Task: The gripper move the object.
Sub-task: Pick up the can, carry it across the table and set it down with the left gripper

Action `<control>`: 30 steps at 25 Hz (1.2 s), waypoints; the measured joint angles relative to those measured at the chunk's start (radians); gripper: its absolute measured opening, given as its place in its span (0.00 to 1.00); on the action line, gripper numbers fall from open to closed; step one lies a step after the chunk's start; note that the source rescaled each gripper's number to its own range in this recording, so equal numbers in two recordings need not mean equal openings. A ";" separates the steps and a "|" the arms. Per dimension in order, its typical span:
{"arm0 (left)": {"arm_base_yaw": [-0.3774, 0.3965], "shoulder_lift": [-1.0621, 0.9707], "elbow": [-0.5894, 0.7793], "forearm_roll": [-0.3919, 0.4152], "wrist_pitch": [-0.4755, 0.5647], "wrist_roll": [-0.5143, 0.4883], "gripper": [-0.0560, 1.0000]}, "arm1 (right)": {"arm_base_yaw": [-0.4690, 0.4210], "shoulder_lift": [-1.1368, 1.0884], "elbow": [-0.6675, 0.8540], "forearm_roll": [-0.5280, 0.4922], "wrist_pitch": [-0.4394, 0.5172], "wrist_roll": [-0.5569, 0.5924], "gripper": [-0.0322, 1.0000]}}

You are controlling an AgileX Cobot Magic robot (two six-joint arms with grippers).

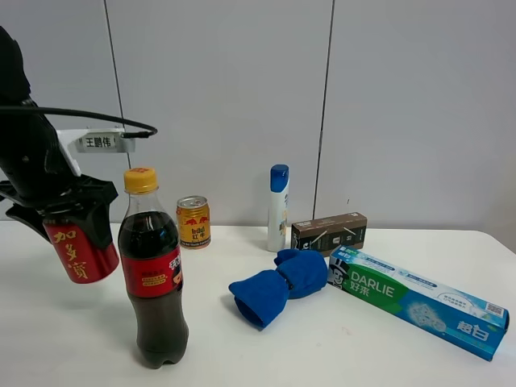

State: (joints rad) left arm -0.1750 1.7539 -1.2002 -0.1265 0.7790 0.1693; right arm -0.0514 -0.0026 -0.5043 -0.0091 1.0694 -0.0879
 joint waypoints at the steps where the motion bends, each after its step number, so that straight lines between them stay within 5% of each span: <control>1: 0.000 -0.021 0.000 0.011 0.010 0.001 0.06 | 0.000 0.000 0.000 0.000 0.000 0.000 1.00; 7: 0.000 -0.158 0.000 0.126 0.093 0.003 0.06 | 0.000 0.000 0.000 0.000 0.000 0.000 1.00; 13: 0.000 -0.293 0.000 0.137 0.161 0.004 0.06 | 0.000 0.000 0.000 0.000 0.000 0.000 1.00; 30: 0.000 -0.545 -0.073 -0.055 0.381 0.143 0.06 | 0.000 0.000 0.000 0.000 0.000 0.000 1.00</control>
State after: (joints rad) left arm -0.1750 1.2088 -1.2733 -0.1817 1.1596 0.3123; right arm -0.0514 -0.0026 -0.5043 -0.0091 1.0694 -0.0879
